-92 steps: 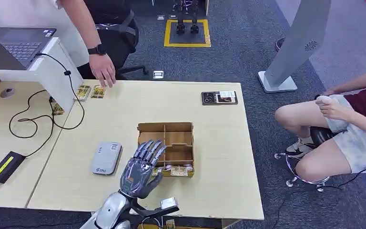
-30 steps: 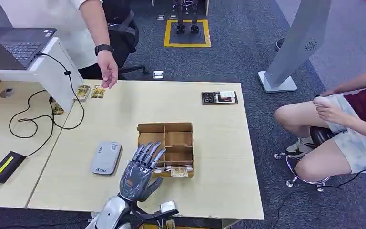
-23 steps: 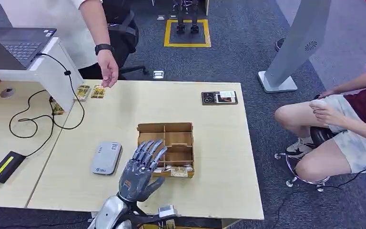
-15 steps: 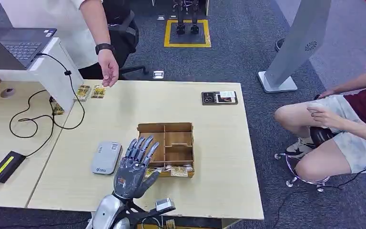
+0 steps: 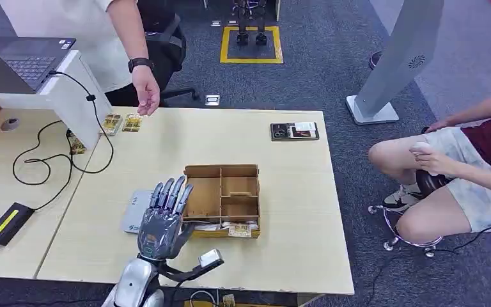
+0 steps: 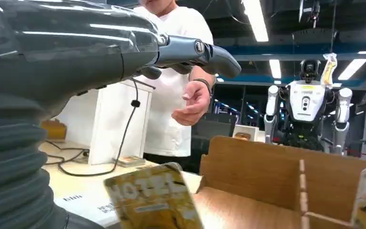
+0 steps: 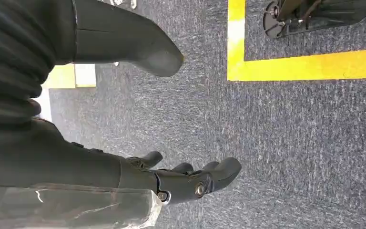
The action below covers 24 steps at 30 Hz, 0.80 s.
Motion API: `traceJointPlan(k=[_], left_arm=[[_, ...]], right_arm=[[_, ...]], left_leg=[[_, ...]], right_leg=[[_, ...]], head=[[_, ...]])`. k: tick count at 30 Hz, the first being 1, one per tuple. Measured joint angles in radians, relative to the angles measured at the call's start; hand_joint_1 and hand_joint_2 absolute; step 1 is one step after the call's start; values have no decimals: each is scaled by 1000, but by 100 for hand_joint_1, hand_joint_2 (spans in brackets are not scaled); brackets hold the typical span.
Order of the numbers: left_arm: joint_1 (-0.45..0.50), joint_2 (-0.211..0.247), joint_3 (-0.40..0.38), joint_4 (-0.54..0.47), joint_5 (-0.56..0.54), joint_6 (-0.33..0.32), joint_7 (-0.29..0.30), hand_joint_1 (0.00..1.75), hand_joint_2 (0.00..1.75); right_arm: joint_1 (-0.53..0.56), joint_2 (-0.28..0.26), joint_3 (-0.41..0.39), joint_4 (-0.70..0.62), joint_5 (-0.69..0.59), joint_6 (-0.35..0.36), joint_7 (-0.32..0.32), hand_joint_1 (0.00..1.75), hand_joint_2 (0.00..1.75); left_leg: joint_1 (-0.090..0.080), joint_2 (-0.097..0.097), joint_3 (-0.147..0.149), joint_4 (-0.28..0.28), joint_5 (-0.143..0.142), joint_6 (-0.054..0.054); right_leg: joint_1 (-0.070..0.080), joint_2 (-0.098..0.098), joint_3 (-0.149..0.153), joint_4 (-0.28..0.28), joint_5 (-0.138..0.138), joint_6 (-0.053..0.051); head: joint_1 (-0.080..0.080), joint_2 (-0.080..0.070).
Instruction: Pass the card to the sensor for recognition and then transmit it.
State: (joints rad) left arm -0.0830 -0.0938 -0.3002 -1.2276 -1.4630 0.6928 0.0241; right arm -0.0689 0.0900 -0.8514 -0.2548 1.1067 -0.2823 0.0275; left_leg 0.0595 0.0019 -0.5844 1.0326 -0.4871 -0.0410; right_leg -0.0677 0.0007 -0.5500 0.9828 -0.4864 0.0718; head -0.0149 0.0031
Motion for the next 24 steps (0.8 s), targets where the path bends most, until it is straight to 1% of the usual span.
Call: traceJointPlan(k=[5, 17, 24], left_arm=[[-12, 19, -1, 19, -30, 3, 48, 0, 175], [-25, 35, -2, 34, -30, 4, 51, 0, 175], [-25, 37, -2, 34, -29, 4, 58, 0, 175]], right_arm=[[-1, 0, 4, 0, -1, 3, 0, 0, 175], [-1, 0, 8, 0, -1, 3, 0, 0, 175], [-1, 0, 8, 0, -1, 3, 0, 0, 175]], left_leg=[[0, 0, 0, 0, 0, 0], [0, 0, 2, 0, 0, 0], [0, 0, 2, 0, 0, 0]], right_leg=[[0, 0, 0, 0, 0, 0], [0, 0, 1, 0, 0, 0], [0, 0, 2, 0, 0, 0]], head=[[0, 0], [0, 0], [0, 0]])
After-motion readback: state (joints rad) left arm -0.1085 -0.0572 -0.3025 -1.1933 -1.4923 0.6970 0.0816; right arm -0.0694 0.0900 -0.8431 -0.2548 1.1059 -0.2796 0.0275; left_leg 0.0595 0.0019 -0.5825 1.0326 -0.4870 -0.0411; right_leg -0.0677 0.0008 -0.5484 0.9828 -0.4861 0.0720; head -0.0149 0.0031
